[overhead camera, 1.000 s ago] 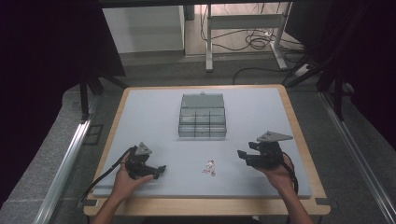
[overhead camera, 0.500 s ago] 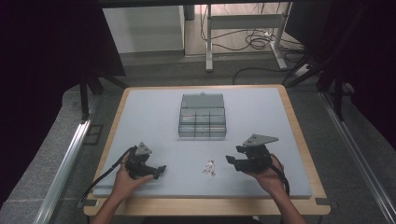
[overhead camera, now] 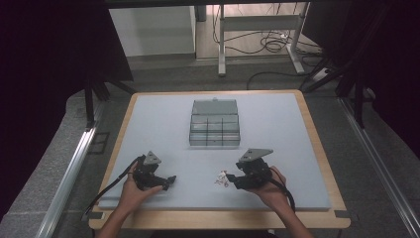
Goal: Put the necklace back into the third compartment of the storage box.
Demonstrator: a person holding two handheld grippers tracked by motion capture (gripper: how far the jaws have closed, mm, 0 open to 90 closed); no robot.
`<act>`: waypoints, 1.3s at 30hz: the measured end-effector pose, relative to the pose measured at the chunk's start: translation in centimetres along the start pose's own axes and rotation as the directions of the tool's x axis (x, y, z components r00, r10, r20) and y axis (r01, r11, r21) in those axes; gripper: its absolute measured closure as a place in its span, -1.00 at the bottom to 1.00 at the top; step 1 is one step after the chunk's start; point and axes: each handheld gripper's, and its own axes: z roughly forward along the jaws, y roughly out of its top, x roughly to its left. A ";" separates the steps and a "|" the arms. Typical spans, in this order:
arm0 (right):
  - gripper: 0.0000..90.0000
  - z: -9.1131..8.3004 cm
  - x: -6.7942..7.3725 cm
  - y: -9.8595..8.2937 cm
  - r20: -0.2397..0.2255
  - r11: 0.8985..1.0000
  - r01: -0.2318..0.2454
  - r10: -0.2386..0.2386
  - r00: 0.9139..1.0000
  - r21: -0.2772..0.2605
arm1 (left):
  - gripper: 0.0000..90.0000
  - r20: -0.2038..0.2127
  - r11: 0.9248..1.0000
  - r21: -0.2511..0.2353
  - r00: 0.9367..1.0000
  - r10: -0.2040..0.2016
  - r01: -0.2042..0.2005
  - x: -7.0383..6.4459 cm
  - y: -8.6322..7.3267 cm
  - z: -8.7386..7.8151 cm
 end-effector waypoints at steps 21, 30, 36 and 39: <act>0.26 4.0 1.2 -0.1 -0.015 0.986 0.059 -0.057 0.998 0.155 | -1.00 0.000 1.000 -0.004 1.000 -0.004 0.004 0.0 0.0 0.0; 0.38 4.9 1.3 -0.4 -0.026 0.975 0.079 -0.075 0.997 0.209 | -1.00 0.000 1.000 -0.004 1.000 -0.004 0.004 0.0 0.0 0.0; 0.55 5.0 1.3 -0.5 -0.008 0.972 0.094 -0.094 0.996 0.215 | -1.00 -0.001 1.000 -0.005 1.000 -0.004 0.004 0.0 0.0 0.0; 0.69 4.9 1.3 -0.5 -0.002 0.972 0.092 -0.093 0.996 0.215 | -1.00 -0.002 1.000 -0.005 1.000 -0.004 0.004 0.0 0.0 0.0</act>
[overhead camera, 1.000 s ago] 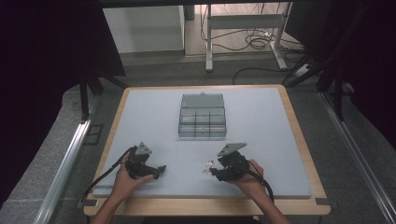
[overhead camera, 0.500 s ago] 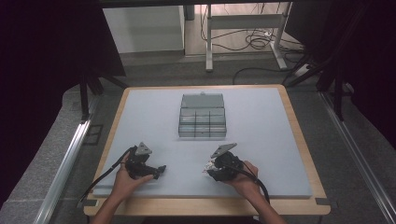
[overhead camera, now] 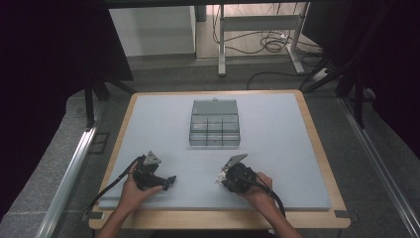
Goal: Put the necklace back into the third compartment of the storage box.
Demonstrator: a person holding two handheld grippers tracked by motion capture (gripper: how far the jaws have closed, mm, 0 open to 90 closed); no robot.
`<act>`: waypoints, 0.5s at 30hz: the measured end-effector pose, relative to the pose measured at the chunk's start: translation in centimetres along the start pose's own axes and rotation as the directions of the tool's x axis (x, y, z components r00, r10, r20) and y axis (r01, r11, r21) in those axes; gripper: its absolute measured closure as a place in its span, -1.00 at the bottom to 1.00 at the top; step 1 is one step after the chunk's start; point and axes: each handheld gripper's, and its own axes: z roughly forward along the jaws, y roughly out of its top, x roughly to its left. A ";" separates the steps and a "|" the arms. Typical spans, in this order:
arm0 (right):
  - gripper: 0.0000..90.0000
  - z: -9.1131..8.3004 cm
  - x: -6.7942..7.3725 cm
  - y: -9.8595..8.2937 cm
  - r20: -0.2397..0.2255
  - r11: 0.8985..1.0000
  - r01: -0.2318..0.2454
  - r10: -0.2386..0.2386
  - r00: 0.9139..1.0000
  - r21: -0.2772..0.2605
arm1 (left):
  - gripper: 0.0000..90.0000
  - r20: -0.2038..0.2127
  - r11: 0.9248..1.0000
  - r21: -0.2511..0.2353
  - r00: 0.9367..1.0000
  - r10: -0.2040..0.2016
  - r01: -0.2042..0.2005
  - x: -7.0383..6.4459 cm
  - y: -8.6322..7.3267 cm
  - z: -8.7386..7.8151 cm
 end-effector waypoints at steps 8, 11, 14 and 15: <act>0.71 0.0 0.0 0.0 0.002 1.000 0.001 -0.001 1.000 0.001 | -1.00 0.001 1.000 0.000 1.000 0.000 0.000 0.0 0.0 0.0; 0.77 0.0 0.0 0.0 0.003 1.000 0.002 -0.002 1.000 0.003 | -1.00 0.001 1.000 0.001 1.000 0.000 0.000 0.0 0.0 0.0; 0.88 -0.4 -0.1 0.1 0.000 1.000 0.003 -0.003 1.000 -0.013 | -1.00 0.001 1.000 0.001 1.000 0.000 0.000 0.0 0.0 0.0; 0.89 -0.4 -0.1 0.1 0.002 1.000 0.004 -0.004 1.000 -0.014 | -1.00 0.001 1.000 0.001 1.000 0.000 0.000 0.0 0.0 0.0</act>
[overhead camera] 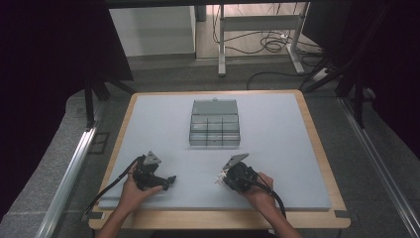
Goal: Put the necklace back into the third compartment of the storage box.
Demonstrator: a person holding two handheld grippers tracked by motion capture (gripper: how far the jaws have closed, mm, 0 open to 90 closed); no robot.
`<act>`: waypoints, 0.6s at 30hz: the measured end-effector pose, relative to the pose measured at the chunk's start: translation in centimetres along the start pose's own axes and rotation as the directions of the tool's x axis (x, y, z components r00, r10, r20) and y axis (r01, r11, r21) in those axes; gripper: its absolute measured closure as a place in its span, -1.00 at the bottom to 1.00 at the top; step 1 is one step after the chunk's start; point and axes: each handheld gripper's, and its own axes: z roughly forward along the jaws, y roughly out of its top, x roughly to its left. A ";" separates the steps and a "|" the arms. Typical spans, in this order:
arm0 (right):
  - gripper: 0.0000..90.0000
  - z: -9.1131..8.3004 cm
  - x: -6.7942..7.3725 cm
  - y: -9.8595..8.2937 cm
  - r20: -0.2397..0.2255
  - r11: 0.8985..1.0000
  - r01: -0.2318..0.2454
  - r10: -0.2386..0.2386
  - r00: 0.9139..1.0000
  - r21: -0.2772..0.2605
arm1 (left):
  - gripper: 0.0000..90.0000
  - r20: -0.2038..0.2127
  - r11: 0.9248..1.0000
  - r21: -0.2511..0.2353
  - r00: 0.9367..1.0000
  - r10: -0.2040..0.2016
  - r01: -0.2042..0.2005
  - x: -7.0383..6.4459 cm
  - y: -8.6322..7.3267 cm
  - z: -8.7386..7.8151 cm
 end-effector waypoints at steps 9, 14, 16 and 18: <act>0.82 0.3 -0.1 -0.1 -0.007 1.000 0.003 -0.003 1.000 0.026 | -1.00 0.000 1.000 0.000 1.000 0.000 0.000 0.0 0.0 0.0; 0.82 0.3 -0.2 -0.1 -0.016 1.000 -0.002 0.002 1.000 0.021 | -1.00 0.000 1.000 0.000 1.000 0.000 0.000 0.0 0.0 0.0; 0.88 0.3 -0.1 0.0 -0.006 1.000 0.001 -0.001 1.000 0.027 | -1.00 -0.001 1.000 0.000 1.000 0.000 0.000 0.0 0.0 0.0; 0.95 0.4 0.0 0.0 -0.007 1.000 0.005 -0.004 1.000 0.026 | -1.00 -0.001 1.000 0.000 1.000 0.000 0.000 0.0 0.0 0.0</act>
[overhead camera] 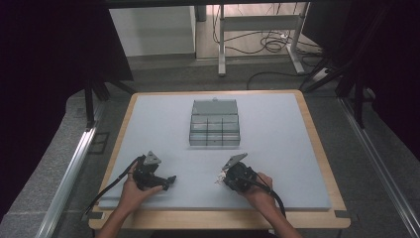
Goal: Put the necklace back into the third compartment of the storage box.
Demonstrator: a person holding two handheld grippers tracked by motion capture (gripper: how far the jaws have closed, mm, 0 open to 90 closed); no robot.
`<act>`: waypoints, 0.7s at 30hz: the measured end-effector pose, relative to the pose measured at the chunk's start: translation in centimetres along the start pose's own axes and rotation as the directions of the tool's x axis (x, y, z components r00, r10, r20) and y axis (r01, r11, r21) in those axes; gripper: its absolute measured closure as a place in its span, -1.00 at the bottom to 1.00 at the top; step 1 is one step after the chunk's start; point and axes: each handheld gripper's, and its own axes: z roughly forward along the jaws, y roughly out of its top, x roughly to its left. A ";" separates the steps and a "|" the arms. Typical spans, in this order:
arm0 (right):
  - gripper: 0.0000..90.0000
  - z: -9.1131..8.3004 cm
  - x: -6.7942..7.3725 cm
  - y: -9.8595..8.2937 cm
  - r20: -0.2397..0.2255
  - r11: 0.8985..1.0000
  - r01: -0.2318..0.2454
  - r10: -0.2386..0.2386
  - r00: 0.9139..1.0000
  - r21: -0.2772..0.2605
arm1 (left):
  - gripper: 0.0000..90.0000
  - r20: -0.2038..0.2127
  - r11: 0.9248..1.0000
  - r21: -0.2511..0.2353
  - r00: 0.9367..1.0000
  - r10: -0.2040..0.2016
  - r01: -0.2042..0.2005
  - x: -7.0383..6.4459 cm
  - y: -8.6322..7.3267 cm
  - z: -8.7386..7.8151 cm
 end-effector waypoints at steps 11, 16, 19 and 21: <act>0.96 -0.2 -0.7 0.0 -0.033 0.999 -0.035 0.035 0.999 -0.010 | -1.00 0.001 1.000 0.001 1.000 0.000 0.000 0.0 0.0 0.0; 0.96 -1.1 -1.2 0.0 -0.047 0.997 -0.059 0.056 0.997 -0.049 | -1.00 0.001 1.000 0.001 1.000 0.000 0.000 0.0 0.0 0.0; 0.96 -1.4 -1.4 0.0 -0.033 0.997 -0.048 0.047 0.998 -0.052 | -1.00 0.001 1.000 0.001 1.000 0.000 0.000 0.0 0.0 0.0; 0.88 -1.5 -1.3 0.2 -0.015 0.997 -0.040 0.039 0.999 -0.059 | -1.00 0.001 1.000 0.001 1.000 0.001 -0.001 0.0 0.0 0.0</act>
